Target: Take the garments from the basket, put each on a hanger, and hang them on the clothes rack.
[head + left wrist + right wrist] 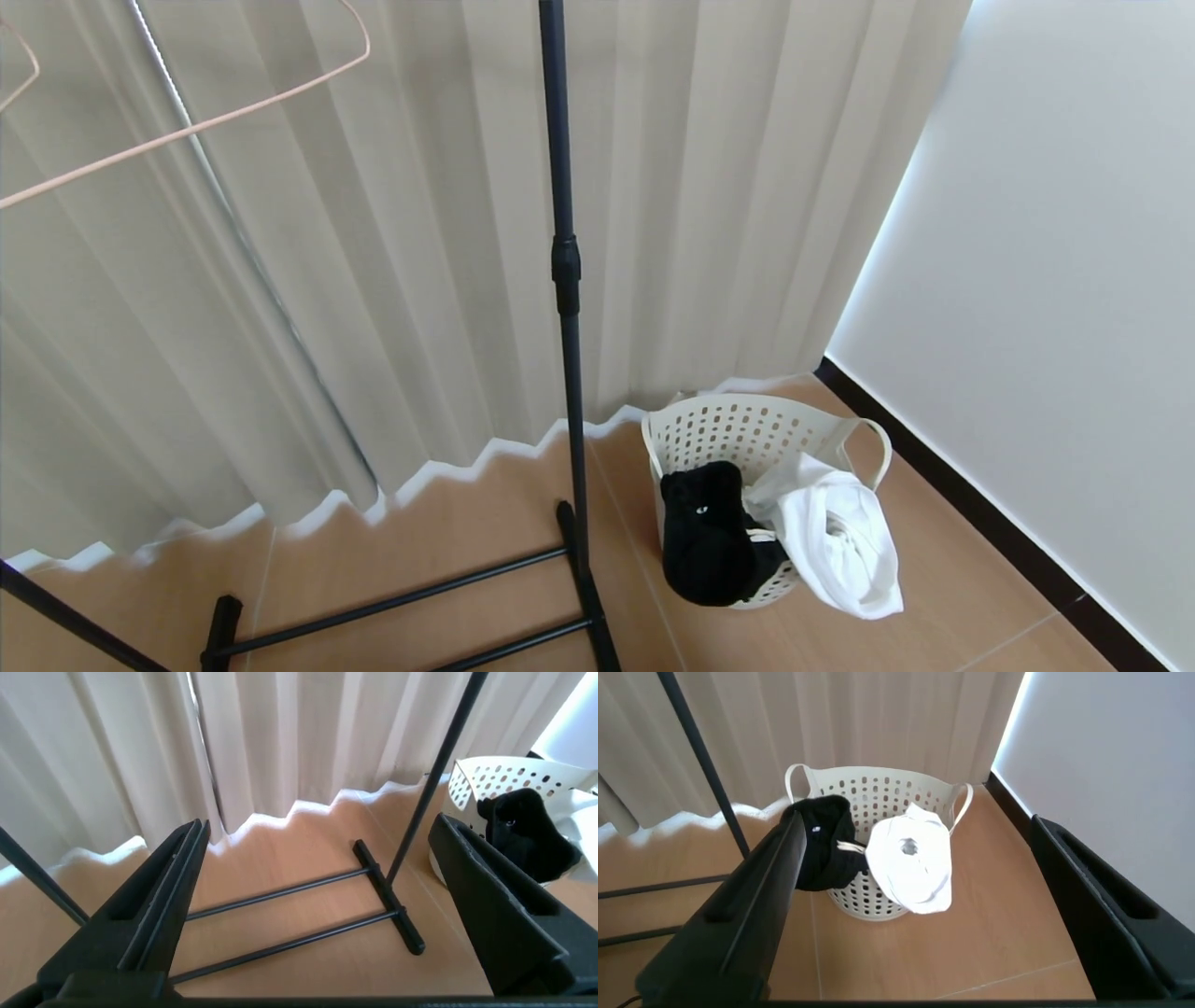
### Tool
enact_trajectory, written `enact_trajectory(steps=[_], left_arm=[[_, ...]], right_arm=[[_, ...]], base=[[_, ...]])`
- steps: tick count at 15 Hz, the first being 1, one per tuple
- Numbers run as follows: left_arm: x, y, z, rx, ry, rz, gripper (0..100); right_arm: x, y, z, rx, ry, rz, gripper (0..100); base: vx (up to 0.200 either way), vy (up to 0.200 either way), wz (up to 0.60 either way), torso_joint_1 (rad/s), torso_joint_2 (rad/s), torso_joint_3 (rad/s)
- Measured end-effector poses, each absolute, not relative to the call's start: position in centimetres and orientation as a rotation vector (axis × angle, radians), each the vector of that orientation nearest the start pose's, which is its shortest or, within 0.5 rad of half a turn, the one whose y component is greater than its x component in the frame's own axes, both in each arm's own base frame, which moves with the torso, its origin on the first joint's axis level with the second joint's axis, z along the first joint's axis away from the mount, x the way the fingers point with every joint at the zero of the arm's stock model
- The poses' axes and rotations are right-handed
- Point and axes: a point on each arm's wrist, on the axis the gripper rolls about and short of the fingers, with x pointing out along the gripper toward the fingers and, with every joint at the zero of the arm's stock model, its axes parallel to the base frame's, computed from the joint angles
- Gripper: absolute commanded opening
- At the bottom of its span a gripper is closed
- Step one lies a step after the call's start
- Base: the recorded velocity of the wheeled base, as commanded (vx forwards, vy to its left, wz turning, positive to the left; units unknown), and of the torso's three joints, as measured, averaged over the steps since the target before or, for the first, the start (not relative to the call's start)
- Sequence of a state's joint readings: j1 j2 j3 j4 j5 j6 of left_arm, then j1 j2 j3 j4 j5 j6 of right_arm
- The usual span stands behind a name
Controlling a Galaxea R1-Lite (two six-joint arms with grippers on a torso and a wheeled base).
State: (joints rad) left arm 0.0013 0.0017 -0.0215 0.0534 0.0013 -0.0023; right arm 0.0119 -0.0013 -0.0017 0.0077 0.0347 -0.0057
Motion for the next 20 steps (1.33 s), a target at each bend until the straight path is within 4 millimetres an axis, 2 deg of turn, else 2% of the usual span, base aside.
enact_trajectory(steps=[20], left_arm=[[-2.44, 0.0, 7.6, -0.008, 0.034, 0.003, 100]], right_arm=[[-2.29, 0.03, 7.49, -0.007, 0.004, 0.038, 100]], base=[[0.0, 0.0, 0.0, 0.002, 0.0, -0.195]])
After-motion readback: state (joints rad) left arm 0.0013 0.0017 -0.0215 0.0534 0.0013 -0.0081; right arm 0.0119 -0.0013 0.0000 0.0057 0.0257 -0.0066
